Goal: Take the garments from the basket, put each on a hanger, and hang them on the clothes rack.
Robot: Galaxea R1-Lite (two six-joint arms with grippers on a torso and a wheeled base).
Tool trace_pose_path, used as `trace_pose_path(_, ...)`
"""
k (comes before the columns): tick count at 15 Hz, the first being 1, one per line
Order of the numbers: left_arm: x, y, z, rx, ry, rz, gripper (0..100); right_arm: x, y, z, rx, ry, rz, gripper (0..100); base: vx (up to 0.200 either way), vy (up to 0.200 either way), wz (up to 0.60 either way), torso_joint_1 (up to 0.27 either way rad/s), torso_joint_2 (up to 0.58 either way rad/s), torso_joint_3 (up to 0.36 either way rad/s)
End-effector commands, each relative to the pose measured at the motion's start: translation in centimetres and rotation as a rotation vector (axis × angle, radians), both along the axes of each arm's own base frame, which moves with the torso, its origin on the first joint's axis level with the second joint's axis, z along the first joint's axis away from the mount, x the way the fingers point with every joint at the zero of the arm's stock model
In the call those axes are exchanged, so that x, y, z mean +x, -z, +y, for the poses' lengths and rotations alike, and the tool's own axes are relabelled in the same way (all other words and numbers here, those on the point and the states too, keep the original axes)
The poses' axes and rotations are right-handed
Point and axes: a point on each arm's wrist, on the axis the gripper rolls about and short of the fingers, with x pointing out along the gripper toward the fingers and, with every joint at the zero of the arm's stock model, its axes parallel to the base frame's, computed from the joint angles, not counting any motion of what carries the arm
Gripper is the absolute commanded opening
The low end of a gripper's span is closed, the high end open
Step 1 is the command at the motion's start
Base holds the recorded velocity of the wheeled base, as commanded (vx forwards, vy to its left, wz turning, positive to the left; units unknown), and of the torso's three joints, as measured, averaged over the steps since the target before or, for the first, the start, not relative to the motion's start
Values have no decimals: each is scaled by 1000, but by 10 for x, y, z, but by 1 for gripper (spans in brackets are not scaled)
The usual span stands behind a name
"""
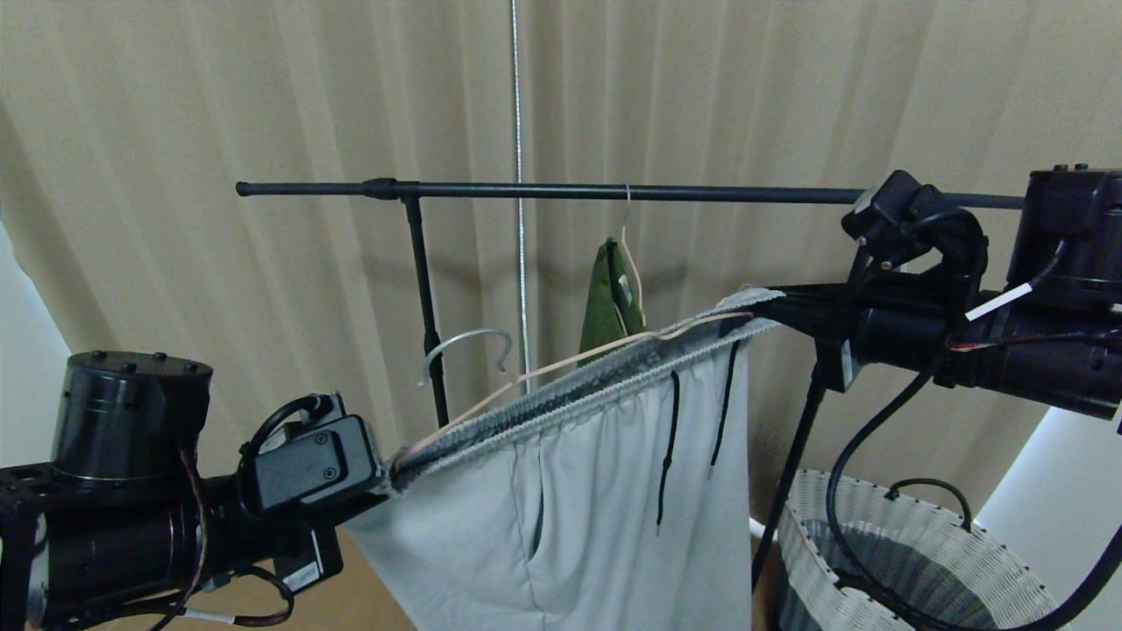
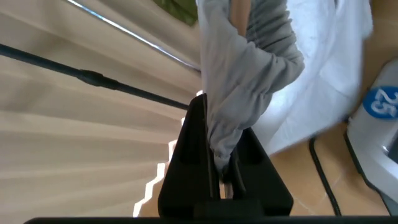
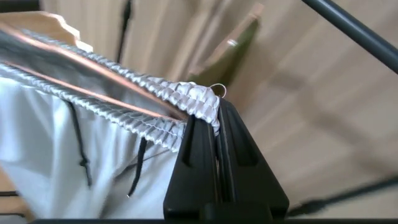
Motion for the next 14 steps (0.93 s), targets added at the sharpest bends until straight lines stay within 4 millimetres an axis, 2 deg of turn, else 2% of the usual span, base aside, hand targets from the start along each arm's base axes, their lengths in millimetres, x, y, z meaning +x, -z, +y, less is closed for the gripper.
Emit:
trace_pose_path(1, 1, -1, -1, -2, 5, -6, 0, -4, 2, 11, -3, -43, 8, 0, 0, 0, 0, 0, 0, 0)
trace_pose_path(3, 1, -2, -1, -2, 5, -6, 0, -5, 6, 14, -10, -53, 20, 0, 0, 0, 0, 0, 0, 0)
trace_pose_path(4, 1, -1, -1, -2, 5, -4, 0, -8, 12, 24, -20, -91, 41, 0, 0, 0, 0, 0, 0, 0)
trace_pose_path(7, 2, -6, -2, -11, 7, -22, 0, -11, 20, 34, -32, -125, 64, 0, 0, 0, 0, 0, 0, 0)
trace_pose_path(9, 1, -19, -1, -39, 9, -73, 0, -9, 28, 40, -45, -139, 90, 0, 0, 0, 0, 0, 0, 0)
trace_pose_path(14, -7, -35, -1, -88, 15, -139, 0, -3, 40, 47, -62, -149, 126, 0, 0, 0, 0, 0, 0, 0)
